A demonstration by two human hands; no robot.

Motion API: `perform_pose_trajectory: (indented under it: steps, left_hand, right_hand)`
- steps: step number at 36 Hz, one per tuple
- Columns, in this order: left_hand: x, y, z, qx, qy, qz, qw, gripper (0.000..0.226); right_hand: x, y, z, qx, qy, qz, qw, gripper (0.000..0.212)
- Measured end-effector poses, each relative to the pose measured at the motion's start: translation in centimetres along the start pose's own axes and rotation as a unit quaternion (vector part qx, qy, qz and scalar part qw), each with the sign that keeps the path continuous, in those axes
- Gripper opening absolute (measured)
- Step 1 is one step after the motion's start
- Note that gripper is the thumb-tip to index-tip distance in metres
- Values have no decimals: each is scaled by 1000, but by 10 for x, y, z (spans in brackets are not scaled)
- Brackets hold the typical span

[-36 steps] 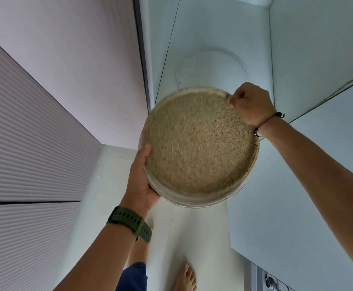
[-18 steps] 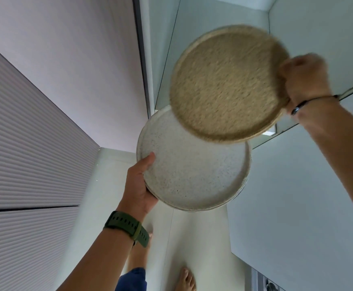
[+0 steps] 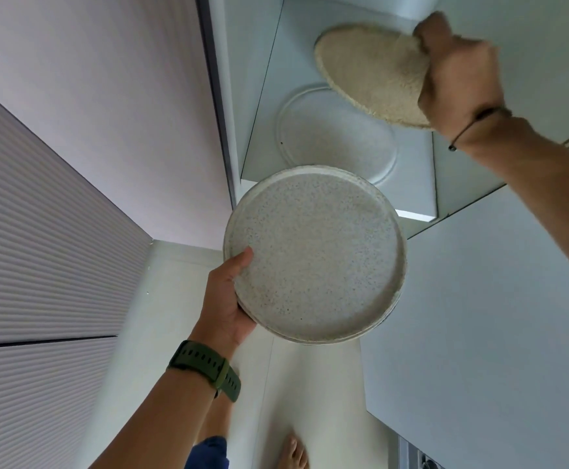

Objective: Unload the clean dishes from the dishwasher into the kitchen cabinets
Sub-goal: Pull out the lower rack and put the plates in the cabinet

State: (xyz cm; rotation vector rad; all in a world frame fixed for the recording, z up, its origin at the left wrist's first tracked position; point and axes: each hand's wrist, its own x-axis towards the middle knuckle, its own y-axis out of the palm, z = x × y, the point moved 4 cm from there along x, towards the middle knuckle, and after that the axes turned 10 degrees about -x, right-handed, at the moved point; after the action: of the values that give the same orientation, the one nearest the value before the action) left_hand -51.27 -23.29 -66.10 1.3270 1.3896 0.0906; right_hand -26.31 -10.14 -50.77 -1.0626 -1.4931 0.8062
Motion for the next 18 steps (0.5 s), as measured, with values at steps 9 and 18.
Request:
perform_pose_trajectory:
  steps: [9,18]
  left_hand:
    - [6,-4,-2,9,13,0,1000,21]
    - [3,-7,-3,-18,30,8,999,21]
  right_hand:
    - [-41,61,4,-31,-129,-33,991,66]
    - [-81,115,17,-11,-144,135,980,57]
